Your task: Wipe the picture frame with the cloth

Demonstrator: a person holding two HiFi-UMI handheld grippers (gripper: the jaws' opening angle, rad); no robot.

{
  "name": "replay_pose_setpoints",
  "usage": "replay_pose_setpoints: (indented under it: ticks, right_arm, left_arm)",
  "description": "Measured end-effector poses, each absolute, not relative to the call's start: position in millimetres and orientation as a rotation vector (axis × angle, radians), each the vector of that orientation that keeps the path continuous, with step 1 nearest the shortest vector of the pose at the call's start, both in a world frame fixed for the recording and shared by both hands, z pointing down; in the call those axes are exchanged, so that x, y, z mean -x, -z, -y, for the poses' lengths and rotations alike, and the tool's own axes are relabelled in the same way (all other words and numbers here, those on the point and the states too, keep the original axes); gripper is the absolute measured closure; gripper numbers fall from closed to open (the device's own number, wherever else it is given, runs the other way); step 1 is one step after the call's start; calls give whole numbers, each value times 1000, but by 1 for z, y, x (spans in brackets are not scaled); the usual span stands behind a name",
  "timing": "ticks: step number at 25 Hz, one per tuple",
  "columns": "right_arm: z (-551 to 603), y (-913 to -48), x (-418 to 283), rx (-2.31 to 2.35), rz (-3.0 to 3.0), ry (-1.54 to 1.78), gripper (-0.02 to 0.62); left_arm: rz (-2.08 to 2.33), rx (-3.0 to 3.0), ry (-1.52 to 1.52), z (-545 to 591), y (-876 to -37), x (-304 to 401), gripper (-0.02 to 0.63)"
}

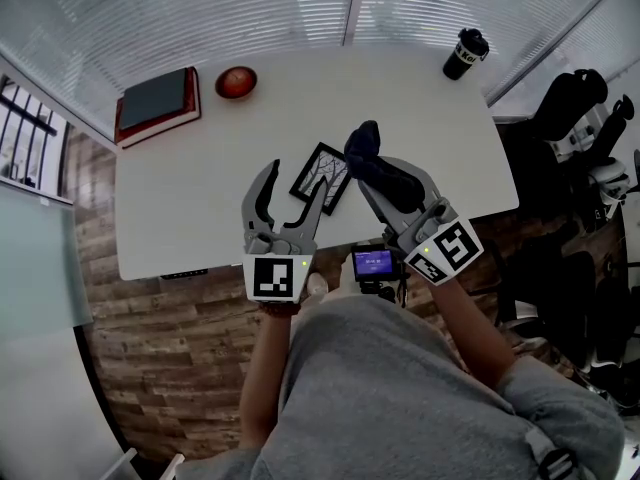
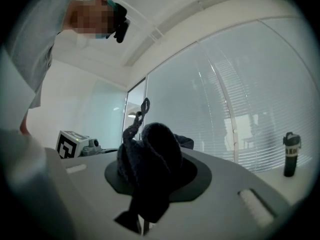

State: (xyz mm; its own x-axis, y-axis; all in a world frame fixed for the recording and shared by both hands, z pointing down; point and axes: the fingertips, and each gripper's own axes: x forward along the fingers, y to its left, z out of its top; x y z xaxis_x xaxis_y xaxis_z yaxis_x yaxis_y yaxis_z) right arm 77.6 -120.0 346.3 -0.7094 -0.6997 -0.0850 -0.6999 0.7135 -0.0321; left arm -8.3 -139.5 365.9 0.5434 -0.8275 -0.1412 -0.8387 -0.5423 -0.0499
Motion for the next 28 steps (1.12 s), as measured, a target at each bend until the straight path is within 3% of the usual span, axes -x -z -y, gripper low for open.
replay_pose_setpoints:
  ticks: [7,11,14,28]
  right_arm:
    - [112,-370,-77,1234,-2886,-67,477]
    - [105,-384,-75,1232,-2921,-38,480]
    - [99,-391,-72,1222,-2941,-27,485]
    - [84,-398,-63,1165,-2976,11,488]
  left_arm:
    - [-1446,2687,-115,129,-386,3,427]
    - [-1423,2641,-60,120,-391,0,554]
    - [-1438,2643,-89,116,-391,2,603]
    - [-1480,2643,-97,107,-394,12,603]
